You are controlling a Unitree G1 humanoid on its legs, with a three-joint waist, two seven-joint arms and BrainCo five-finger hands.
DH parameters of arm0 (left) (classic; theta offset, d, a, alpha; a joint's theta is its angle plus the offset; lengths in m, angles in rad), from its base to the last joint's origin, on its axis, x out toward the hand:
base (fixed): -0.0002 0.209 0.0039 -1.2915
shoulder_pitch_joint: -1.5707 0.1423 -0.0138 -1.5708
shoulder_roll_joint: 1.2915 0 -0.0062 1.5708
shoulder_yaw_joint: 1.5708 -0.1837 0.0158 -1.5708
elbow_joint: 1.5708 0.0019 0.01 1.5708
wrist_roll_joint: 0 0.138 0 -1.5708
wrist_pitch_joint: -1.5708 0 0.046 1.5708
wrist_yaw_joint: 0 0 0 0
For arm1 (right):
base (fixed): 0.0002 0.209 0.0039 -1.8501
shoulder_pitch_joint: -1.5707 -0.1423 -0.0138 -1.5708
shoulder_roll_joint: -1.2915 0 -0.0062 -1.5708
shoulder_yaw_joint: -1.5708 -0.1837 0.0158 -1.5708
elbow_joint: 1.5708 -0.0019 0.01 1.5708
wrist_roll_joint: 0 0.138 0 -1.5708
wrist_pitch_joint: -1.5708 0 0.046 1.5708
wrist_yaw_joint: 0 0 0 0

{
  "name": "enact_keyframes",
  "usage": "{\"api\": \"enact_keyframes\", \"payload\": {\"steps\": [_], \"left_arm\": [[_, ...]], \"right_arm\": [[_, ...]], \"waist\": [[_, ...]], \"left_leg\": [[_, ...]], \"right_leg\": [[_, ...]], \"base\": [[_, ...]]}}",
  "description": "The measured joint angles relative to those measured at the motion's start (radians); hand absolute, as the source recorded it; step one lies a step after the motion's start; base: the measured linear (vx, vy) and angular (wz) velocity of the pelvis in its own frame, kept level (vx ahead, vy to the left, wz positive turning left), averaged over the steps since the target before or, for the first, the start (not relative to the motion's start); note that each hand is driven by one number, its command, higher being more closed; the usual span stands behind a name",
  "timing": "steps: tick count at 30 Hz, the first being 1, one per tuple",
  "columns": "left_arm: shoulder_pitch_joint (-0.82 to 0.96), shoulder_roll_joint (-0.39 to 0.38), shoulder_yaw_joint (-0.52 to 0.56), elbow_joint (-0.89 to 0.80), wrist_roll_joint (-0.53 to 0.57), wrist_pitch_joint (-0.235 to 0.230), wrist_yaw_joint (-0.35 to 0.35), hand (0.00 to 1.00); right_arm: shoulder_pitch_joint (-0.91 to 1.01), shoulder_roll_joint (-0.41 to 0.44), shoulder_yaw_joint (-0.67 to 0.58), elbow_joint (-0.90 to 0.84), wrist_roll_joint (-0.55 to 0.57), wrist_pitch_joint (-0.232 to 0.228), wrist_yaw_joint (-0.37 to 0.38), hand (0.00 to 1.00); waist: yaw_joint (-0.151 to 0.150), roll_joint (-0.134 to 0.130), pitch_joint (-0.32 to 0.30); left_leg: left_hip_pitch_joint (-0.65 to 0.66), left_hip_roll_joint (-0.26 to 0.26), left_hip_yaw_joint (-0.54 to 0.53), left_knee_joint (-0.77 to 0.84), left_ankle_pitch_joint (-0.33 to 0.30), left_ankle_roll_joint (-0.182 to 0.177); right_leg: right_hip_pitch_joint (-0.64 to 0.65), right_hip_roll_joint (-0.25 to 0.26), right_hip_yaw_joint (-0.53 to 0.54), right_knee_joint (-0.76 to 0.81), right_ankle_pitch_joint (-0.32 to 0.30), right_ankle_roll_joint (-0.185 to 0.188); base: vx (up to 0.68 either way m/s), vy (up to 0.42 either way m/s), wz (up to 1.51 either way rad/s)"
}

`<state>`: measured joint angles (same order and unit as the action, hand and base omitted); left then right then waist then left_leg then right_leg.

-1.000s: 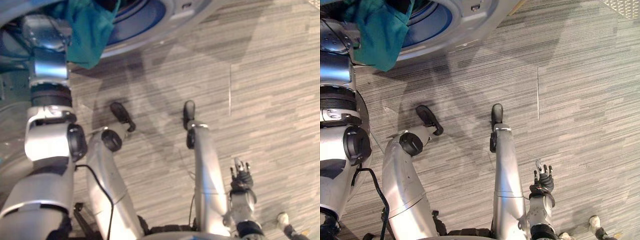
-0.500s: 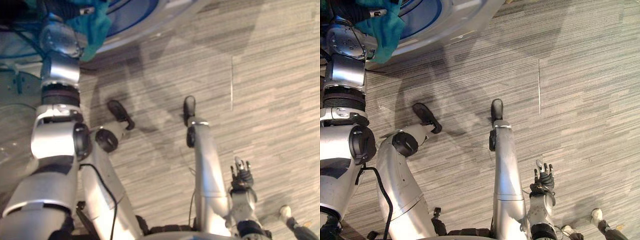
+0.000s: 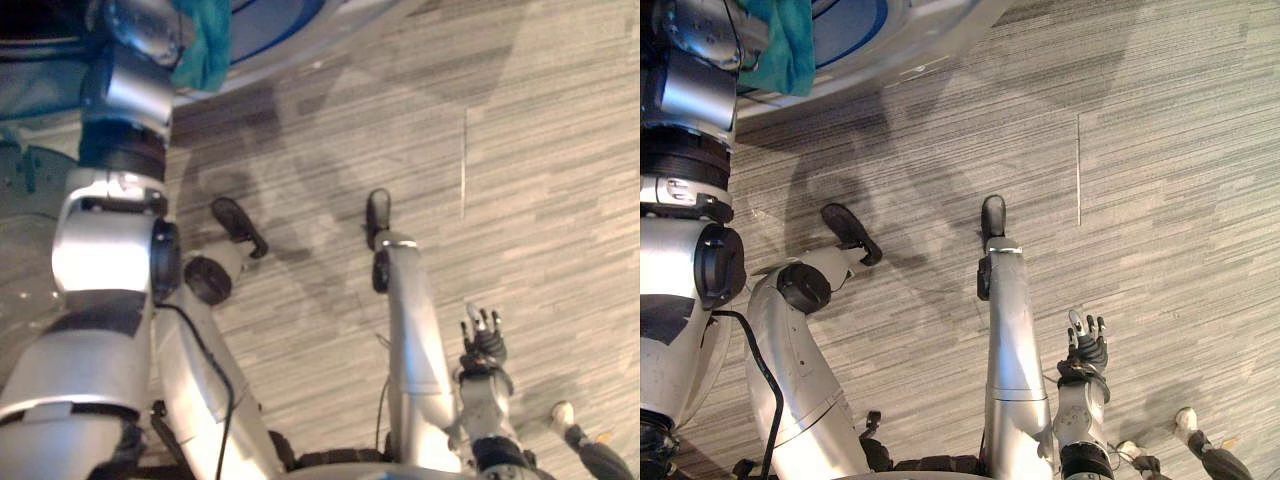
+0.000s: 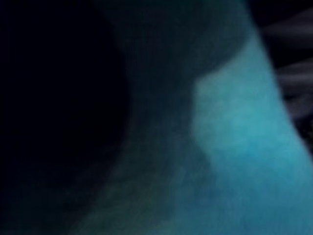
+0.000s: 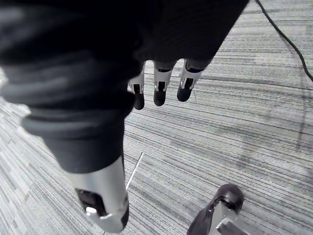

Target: Pick up the laundry basket with both hands and put the clothes into the washing machine.

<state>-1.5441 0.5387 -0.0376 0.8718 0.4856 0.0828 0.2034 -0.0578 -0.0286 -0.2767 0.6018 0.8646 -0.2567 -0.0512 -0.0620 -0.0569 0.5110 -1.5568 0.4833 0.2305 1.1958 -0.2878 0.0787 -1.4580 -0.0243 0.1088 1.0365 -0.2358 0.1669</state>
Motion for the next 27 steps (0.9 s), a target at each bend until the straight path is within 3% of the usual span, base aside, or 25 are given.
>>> {"api": "enact_keyframes", "payload": {"steps": [1,2,3,6,7,10,15,16,27], "left_arm": [[-0.032,0.001,-0.003,0.0,-0.008,0.001,0.001,1.0],[-0.129,0.025,-0.052,-0.009,-0.107,0.0,0.027,1.0],[-0.165,0.038,-0.071,-0.024,-0.139,-0.001,0.038,1.0],[-0.318,0.121,-0.125,-0.145,-0.255,-0.031,0.12,1.0],[-0.32,0.152,-0.128,-0.176,-0.281,-0.1,0.193,1.0],[-0.324,0.194,-0.157,-0.184,-0.379,-0.113,0.25,1.0],[-0.324,0.226,-0.212,-0.183,-0.452,-0.112,0.33,1.0],[-0.324,0.239,-0.228,-0.183,-0.452,-0.11,0.345,0.0],[-0.321,0.219,-0.254,-0.137,-0.338,-0.066,0.319,0.0]], "right_arm": [[0.0,0.0,0.0,0.0,0.0,0.0,0.001,0.0],[0.0,0.0,-0.002,0.001,0.002,-0.001,0.003,0.0],[0.0,0.0,-0.004,0.002,0.002,-0.001,0.004,0.0],[0.0,0.002,-0.031,0.004,0.011,0.0,0.01,0.0],[-0.002,0.001,-0.037,0.001,0.014,-0.002,0.01,0.0],[-0.001,0.001,-0.087,0.01,0.034,-0.004,0.006,0.0],[-0.001,0.002,-0.132,-0.007,0.037,-0.009,0.006,0.0],[-0.002,0.002,-0.14,-0.012,0.037,-0.01,0.006,0.0],[0.0,0.0,-0.146,-0.005,0.036,-0.014,-0.011,0.0]], "waist": [[-0.002,0.0,0.0],[-0.008,0.0,0.0],[-0.01,0.0,0.0],[-0.012,0.0,0.0],[-0.023,-0.001,0.001],[-0.033,0.0,0.001],[-0.033,0.001,0.002],[-0.032,0.001,0.002],[-0.029,0.001,0.002]], "left_leg": [[0.0,-0.001,0.001,0.001,0.0,0.0],[0.0,-0.006,0.003,0.005,0.0,0.0],[0.0,-0.008,0.005,0.007,0.0,0.0],[0.002,-0.009,0.005,0.012,-0.003,-0.004],[0.002,-0.01,0.005,0.013,-0.003,-0.005],[0.002,-0.007,0.005,0.03,-0.005,0.01],[0.002,0.003,0.012,0.047,-0.011,0.02],[0.002,0.005,0.017,0.05,-0.012,0.021],[-0.001,0.007,0.015,0.061,-0.017,0.024]], "right_leg": [[-0.002,-0.002,0.0,0.008,-0.001,-0.001],[-0.008,-0.01,0.001,0.018,-0.004,-0.002],[-0.011,-0.012,0.003,0.025,-0.006,-0.002],[-0.016,-0.013,0.004,0.035,-0.012,-0.007],[-0.016,-0.013,0.003,0.035,-0.012,-0.007],[-0.016,-0.012,0.003,0.046,-0.012,-0.006],[-0.025,-0.013,0.004,0.06,-0.012,-0.006],[-0.031,-0.013,0.007,0.064,-0.011,-0.005],[-0.032,-0.013,0.007,0.071,-0.011,-0.005]], "base": [[-0.04,0.018,0.12],[-0.04,0.018,0.12],[-0.06,0.02,0.11],[-0.06,0.017,0.01],[-0.05,0.017,-0.01],[-0.05,0.023,-0.05],[-0.05,0.024,-0.04],[-0.07,0.02,-0.03],[-0.06,0.023,-0.01]]}}
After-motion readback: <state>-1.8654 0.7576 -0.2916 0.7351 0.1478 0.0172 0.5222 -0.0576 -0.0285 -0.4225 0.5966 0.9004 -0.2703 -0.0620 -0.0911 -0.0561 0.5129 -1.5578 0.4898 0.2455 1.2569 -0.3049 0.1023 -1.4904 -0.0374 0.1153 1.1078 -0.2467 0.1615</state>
